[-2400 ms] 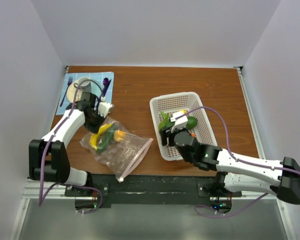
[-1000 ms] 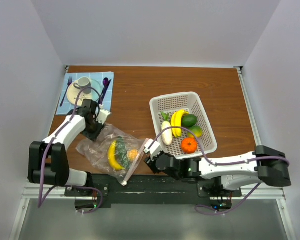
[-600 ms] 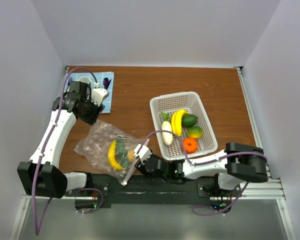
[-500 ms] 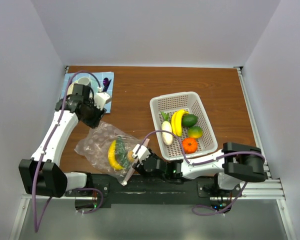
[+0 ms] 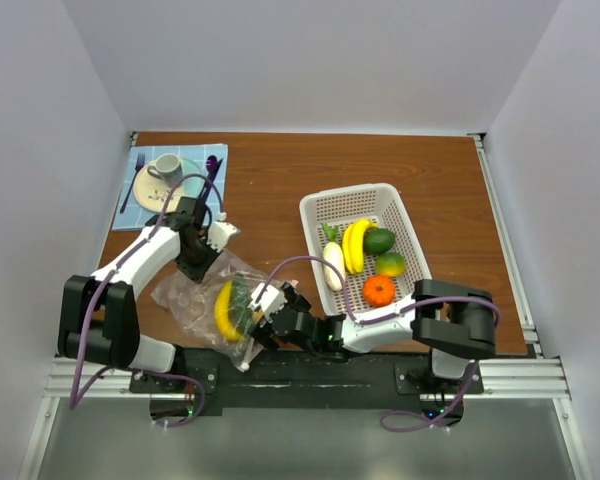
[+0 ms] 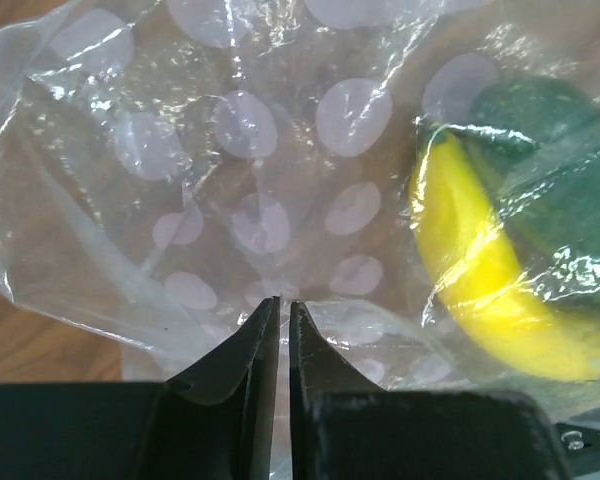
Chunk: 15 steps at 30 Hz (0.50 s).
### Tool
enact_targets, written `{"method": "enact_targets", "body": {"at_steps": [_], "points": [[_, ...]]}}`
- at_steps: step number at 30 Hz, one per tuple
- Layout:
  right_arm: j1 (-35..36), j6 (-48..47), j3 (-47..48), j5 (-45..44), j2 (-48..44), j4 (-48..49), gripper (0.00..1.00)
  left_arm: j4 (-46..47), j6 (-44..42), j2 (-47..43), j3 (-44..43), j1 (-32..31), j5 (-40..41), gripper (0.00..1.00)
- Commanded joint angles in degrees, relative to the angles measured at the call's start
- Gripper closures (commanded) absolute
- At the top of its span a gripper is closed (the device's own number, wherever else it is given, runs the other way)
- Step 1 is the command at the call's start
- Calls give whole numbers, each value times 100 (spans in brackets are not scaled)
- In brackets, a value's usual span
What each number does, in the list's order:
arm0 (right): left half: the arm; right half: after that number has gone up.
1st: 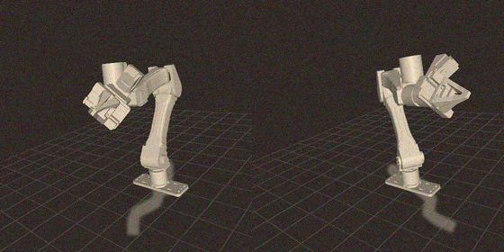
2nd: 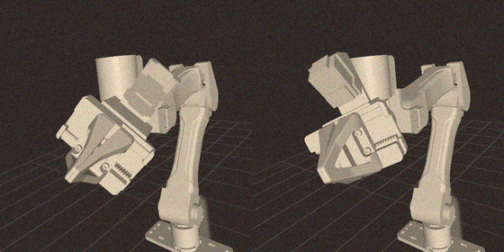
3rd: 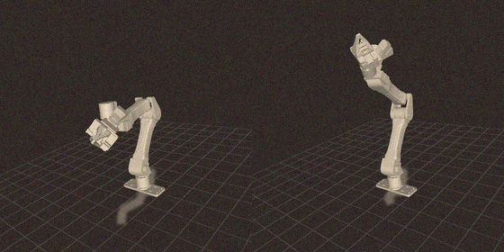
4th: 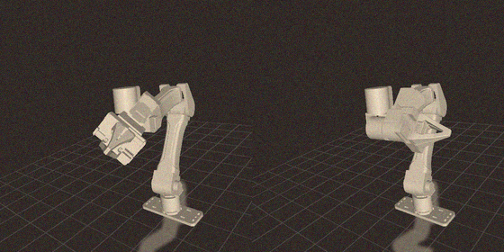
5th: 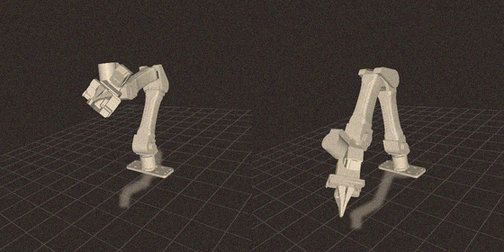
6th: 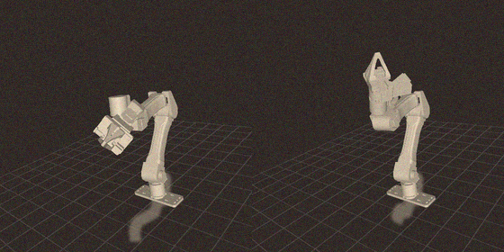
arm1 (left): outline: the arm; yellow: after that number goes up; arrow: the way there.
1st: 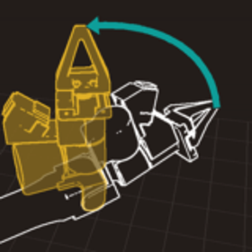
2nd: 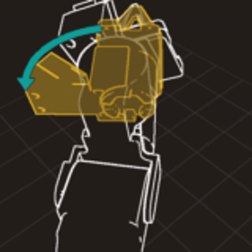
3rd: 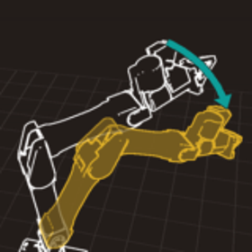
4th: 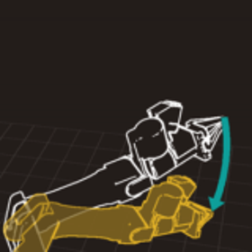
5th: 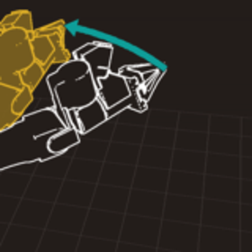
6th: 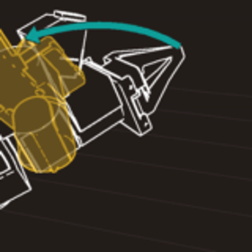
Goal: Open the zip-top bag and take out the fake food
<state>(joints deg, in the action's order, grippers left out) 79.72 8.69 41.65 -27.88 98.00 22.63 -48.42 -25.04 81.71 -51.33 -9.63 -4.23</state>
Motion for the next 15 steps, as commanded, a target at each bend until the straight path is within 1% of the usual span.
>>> {"method": "enact_targets", "body": {"at_steps": [1,3,4,6,9,12,13,15], "points": [[-53,-201,378,-7,210,487,1,395,201,73,150,-486,-25,88],[-62,-253,502,72,386,488,1,413,271,178,193,-662,-87,89],[-62,-254,554,116,439,488,1,448,306,204,211,-846,0,91],[-62,-271,704,186,518,470,2,457,359,301,246,-935,115,97],[-71,-254,783,248,598,470,5,413,350,345,238,-988,98,99],[-124,-148,687,318,563,453,16,439,359,363,238,-988,272,100],[-132,-113,591,370,528,426,25,500,350,363,290,-988,326,100],[-159,-17,468,380,335,391,37,631,316,363,378,-988,414,100]]}}
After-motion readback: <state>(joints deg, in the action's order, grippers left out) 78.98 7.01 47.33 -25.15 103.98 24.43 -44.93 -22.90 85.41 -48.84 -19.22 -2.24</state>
